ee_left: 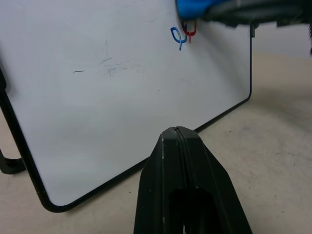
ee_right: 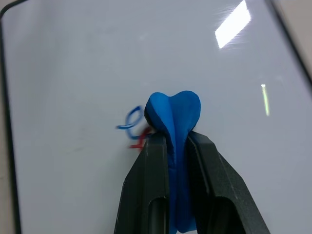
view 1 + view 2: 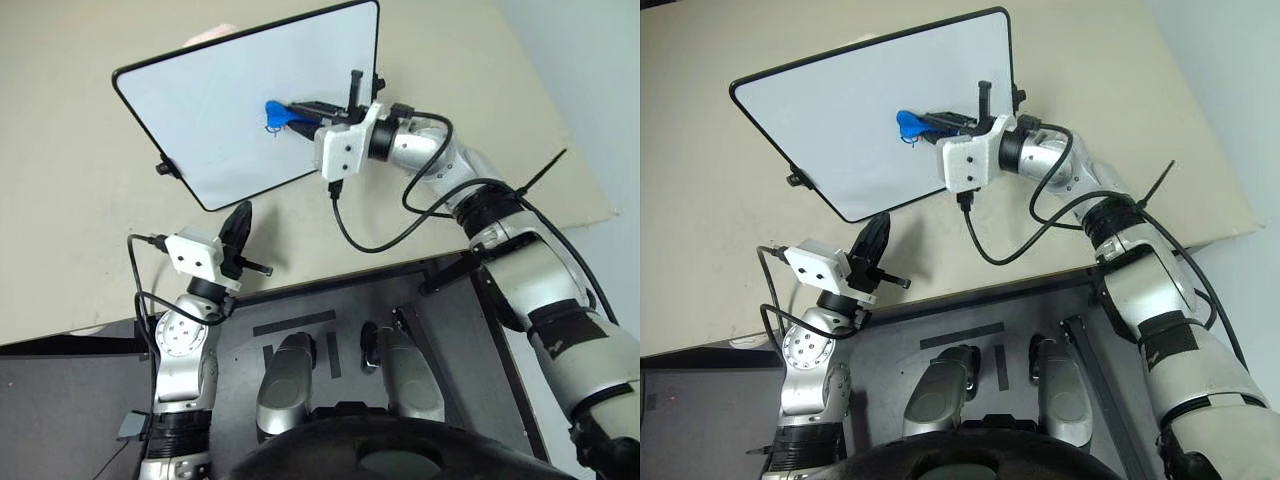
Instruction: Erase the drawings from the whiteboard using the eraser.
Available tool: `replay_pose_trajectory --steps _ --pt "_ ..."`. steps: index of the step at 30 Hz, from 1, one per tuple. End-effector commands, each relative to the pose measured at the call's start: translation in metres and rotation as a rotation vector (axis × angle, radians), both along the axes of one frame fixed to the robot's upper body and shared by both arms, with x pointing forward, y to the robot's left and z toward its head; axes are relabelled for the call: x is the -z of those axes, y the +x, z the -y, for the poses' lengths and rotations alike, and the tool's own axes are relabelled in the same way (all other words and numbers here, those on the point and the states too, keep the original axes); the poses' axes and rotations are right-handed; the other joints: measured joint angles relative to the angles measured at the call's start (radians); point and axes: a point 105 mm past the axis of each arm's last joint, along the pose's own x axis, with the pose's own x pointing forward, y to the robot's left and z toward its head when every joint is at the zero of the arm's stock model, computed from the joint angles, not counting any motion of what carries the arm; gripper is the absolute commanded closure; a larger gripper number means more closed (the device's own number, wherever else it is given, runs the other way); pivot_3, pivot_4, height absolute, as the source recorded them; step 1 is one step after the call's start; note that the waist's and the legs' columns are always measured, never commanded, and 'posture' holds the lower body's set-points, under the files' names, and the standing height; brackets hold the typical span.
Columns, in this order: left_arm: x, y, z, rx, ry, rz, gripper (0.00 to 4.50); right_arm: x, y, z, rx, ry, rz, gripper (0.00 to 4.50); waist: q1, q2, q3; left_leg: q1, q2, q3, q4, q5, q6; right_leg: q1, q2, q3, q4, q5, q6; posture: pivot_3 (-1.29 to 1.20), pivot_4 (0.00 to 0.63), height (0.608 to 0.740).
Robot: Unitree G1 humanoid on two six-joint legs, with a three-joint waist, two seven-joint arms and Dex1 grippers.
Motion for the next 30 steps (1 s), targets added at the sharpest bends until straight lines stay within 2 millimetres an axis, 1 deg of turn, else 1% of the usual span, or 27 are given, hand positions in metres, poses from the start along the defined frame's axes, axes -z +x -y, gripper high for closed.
replay_pose_trajectory --steps 1,3,5,7,11,14,16,22,26,29,30 --pt "-0.008 -0.001 0.002 -0.001 0.0 0.041 4.5 0.002 -0.003 -0.009 -0.029 -0.009 0.035 4.25 0.0 0.0 0.0 0.0 0.0 0.0 0.0 0.0 0.0 0.0 0.0 0.0 0.0 0.0 0.0 0.0 0.15 0.74" --pt "-0.008 -0.001 0.0 -0.004 0.001 0.04 4.5 0.008 -0.004 -0.01 -0.036 -0.019 0.029 4.25 0.0 0.0 0.0 0.0 0.0 0.0 0.0 0.0 0.0 0.0 0.0 0.0 0.0 0.0 -0.001 0.0 0.15 0.74" --pt "-0.007 -0.001 0.0 -0.005 0.002 0.04 4.5 0.008 -0.004 -0.01 -0.036 -0.015 0.036 4.25 0.0 0.0 0.0 0.0 0.0 0.0 0.001 0.0 0.0 0.0 0.0 0.0 0.0 0.0 -0.001 0.0 0.15 0.74" --pt "-0.007 -0.002 0.0 -0.006 0.002 0.04 4.5 0.0 -0.001 -0.01 -0.017 0.013 0.063 4.25 0.0 0.0 0.0 0.0 0.0 0.0 0.001 0.0 0.0 0.0 0.0 0.0 0.0 0.001 -0.001 0.0 0.15 0.74" --pt "-0.007 -0.002 0.0 -0.004 0.002 0.04 4.5 -0.023 0.01 -0.004 0.045 0.067 0.131 4.25 -0.001 0.0 0.0 0.0 0.0 0.001 0.001 0.0 -0.001 -0.001 0.0 0.0 0.0 0.001 -0.002 0.0 0.15 0.74" --pt "-0.008 -0.001 0.001 -0.001 0.001 0.04 4.5 -0.031 0.015 0.0 0.068 0.091 0.139 4.25 -0.001 0.0 0.0 0.0 0.0 0.001 0.001 0.0 -0.001 -0.001 0.0 0.0 0.0 0.002 -0.003 0.0 0.15 0.74" --pt "-0.007 0.0 0.001 0.002 0.001 0.039 4.5 -0.024 0.016 0.001 0.075 0.067 0.127 4.25 -0.001 0.0 0.0 0.0 0.0 0.001 0.001 -0.001 -0.001 -0.001 0.0 0.0 0.0 0.002 -0.004 0.0 0.15 0.74" --pt "-0.007 0.001 0.002 0.006 -0.002 0.041 4.5 0.011 0.009 -0.003 0.053 -0.007 0.048 4.25 -0.001 0.0 0.0 0.001 0.001 0.001 0.001 0.0 -0.001 0.0 0.0 0.0 0.0 0.005 -0.005 0.0 0.15 0.74" --pt "-0.008 0.0 0.003 0.005 -0.002 0.043 4.5 0.029 0.007 -0.002 0.059 -0.053 0.01 4.25 -0.003 0.0 0.0 0.001 0.001 0.001 0.001 0.0 -0.001 -0.001 0.0 0.0 0.0 0.005 -0.006 0.0 0.15 0.74" --pt "-0.008 0.0 0.002 0.005 -0.002 0.042 4.5 0.024 0.012 0.002 0.089 -0.026 0.021 4.25 -0.003 0.0 0.0 0.0 0.001 0.001 0.001 0.0 -0.001 -0.001 0.0 0.0 0.0 0.005 -0.006 0.0 0.15 0.74" --pt "-0.008 0.0 0.002 0.004 -0.001 0.042 4.5 0.016 0.015 0.003 0.108 -0.003 0.041 4.25 -0.003 0.0 0.0 0.0 0.001 0.001 0.001 0.0 -0.001 -0.001 0.0 0.0 0.0 0.005 -0.006 0.0 0.15 0.74"
